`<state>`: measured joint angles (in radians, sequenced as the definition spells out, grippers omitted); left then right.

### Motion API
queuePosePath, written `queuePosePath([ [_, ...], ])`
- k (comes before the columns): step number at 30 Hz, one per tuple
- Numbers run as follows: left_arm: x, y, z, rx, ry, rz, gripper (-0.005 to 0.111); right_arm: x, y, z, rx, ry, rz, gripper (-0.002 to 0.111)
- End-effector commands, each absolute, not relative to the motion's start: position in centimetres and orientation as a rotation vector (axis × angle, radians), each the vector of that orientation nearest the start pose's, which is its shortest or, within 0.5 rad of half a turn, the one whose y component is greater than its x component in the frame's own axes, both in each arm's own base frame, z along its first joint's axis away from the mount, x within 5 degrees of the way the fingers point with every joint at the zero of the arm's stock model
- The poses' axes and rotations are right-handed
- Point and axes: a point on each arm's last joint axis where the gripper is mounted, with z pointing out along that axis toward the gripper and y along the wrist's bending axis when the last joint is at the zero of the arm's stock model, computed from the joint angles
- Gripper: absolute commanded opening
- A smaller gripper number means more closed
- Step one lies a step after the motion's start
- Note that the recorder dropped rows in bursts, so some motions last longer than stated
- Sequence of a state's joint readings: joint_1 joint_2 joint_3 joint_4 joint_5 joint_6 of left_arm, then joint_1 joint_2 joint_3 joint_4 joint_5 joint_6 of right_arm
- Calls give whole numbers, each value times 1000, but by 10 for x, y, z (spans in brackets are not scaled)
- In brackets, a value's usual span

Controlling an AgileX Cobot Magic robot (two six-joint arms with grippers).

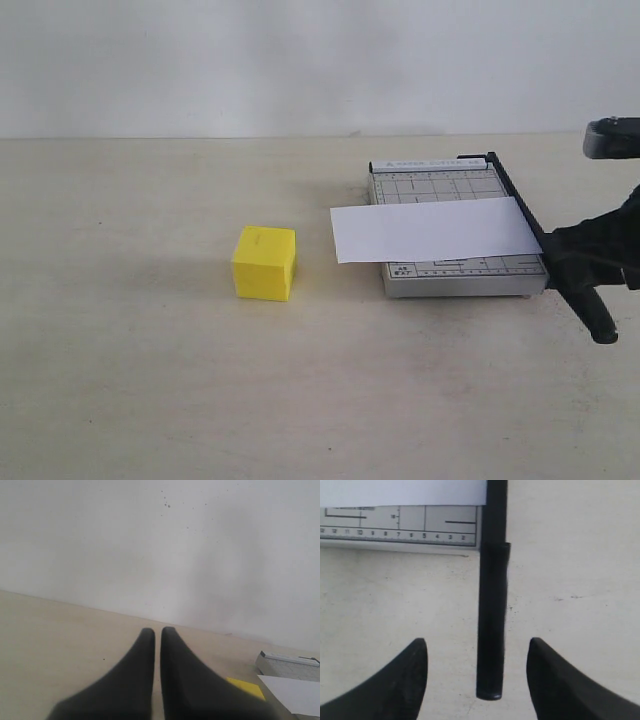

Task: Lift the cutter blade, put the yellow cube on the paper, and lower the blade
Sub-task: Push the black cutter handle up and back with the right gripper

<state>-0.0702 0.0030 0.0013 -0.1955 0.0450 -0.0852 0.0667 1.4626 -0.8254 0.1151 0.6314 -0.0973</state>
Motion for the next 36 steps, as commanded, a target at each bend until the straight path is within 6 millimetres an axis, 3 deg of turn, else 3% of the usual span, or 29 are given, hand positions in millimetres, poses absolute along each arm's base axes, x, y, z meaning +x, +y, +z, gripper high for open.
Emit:
queuePosePath([
  [1,56,-4,210,-156,1512,-284,5,269,26,212,-120,2730,162,57],
  [9,56,-4,210,-156,1512,-284,5,279,26,185,-157,2802,151,57],
  [28,56,-4,210,-156,1512,-284,5,290,25,153,-193,2855,122,57],
  [30,56,-4,210,-156,1512,-284,5,292,25,153,-190,2839,117,49],
  [33,56,-4,210,-156,1512,-284,5,293,25,154,-189,2826,115,13],
  [34,56,-4,210,-156,1512,-284,5,293,25,154,-189,2825,115,6],
  [36,56,-4,210,-156,1512,-284,5,293,25,155,-183,2821,118,5],
])
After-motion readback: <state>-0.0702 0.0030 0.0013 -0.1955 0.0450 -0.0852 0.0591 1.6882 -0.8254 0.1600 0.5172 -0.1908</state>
